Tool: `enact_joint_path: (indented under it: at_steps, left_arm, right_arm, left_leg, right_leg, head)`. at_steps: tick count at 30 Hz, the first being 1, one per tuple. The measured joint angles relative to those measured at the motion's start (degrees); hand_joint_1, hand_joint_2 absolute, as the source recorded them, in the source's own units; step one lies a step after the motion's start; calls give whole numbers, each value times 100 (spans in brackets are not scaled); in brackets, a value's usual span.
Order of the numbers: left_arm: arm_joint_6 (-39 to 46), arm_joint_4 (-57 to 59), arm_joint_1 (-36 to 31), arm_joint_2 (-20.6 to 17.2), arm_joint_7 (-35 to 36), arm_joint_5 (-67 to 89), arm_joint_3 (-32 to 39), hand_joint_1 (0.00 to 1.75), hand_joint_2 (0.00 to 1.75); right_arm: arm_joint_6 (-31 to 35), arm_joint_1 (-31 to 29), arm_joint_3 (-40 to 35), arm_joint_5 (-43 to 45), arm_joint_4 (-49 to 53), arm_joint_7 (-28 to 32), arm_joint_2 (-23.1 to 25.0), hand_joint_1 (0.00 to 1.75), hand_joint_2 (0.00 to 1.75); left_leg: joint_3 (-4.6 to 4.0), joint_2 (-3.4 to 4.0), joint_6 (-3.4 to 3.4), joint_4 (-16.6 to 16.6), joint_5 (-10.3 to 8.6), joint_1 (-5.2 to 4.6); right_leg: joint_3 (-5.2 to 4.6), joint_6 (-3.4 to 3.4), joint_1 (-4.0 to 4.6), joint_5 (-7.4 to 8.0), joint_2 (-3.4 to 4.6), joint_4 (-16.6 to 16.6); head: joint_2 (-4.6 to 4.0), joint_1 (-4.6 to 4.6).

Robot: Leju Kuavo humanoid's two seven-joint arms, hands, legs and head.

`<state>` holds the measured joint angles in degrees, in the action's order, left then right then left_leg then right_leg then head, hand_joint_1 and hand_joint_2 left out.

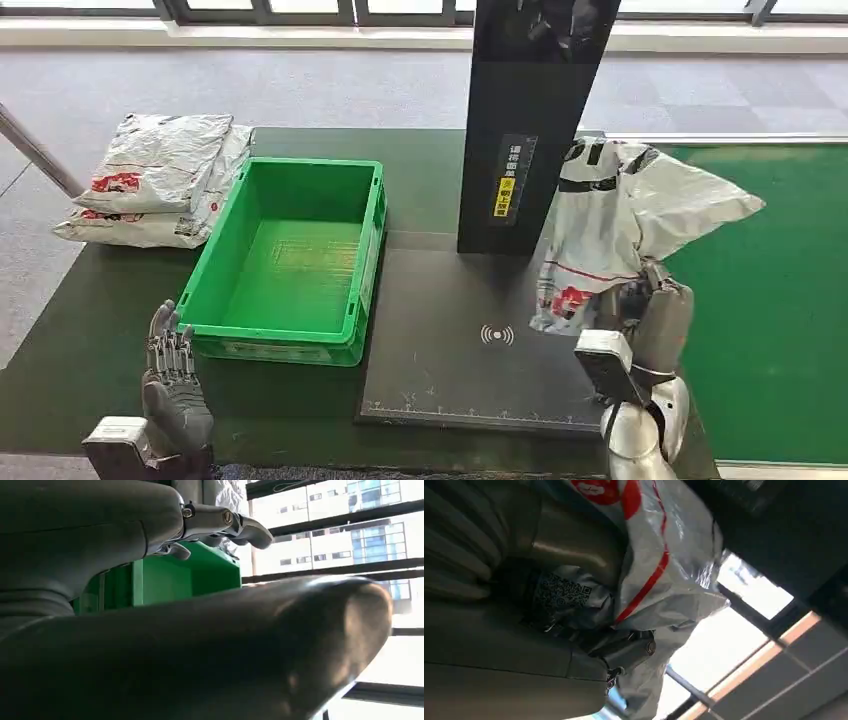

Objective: Moved the parcel from conveyor to table for the left to box.

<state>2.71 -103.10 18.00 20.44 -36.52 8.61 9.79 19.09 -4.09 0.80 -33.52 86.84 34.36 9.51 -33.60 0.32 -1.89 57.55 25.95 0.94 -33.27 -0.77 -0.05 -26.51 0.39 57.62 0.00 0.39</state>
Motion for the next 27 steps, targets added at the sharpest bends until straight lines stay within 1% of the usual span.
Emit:
enact_joint_path:
  at_steps: [3,7,8,10,13,20,27]
  left_arm:
    - [-32,68,-59,0,-57,18,0,0,0]
    - [33,164,-122,-28,-74,33,-15,0,0]
    - [46,179,-131,-35,-76,33,-18,0,0]
    - [79,201,-137,-42,-81,31,-17,0,0]
    - [138,212,-140,-46,-72,11,-24,0,0]
    - [147,262,-165,-57,18,15,-92,0,0]
    - [149,295,-195,-74,20,17,-155,0,0]
  right_arm:
    - [-551,168,-438,357,107,-111,11,175,175]
    - [-1493,309,-642,778,8,-407,9,175,175]
    - [-1652,315,-646,830,-75,-413,9,175,175]
    - [-1759,331,-648,883,-197,-417,7,175,175]
    - [-2151,314,-648,893,-471,-692,7,175,175]
    - [-2217,315,-648,865,-1147,-776,7,175,175]
    - [-2217,302,-648,867,-1353,-774,7,175,175]
  left_leg:
    - [2,0,0,0,0,0]
    - [1,1,0,0,0,0]
    - [1,1,0,0,1,-1]
    - [-1,-1,1,1,1,-2]
    - [1,0,1,1,2,-2]
    - [0,0,1,1,1,-2]
    - [0,0,2,1,2,-2]
  right_leg:
    - [0,0,-1,0,0,0]
    - [0,0,-1,0,1,-1]
    - [0,0,-1,0,2,-1]
    - [0,0,-2,0,-1,-1]
    - [0,0,-2,0,0,-2]
    - [-2,0,-2,-1,0,-2]
    - [-1,0,-2,-1,0,-2]
  head:
    - [0,-2]
    - [0,-2]
    - [0,-2]
    - [0,-2]
    - [0,-2]
    - [0,-2]
    - [0,-2]
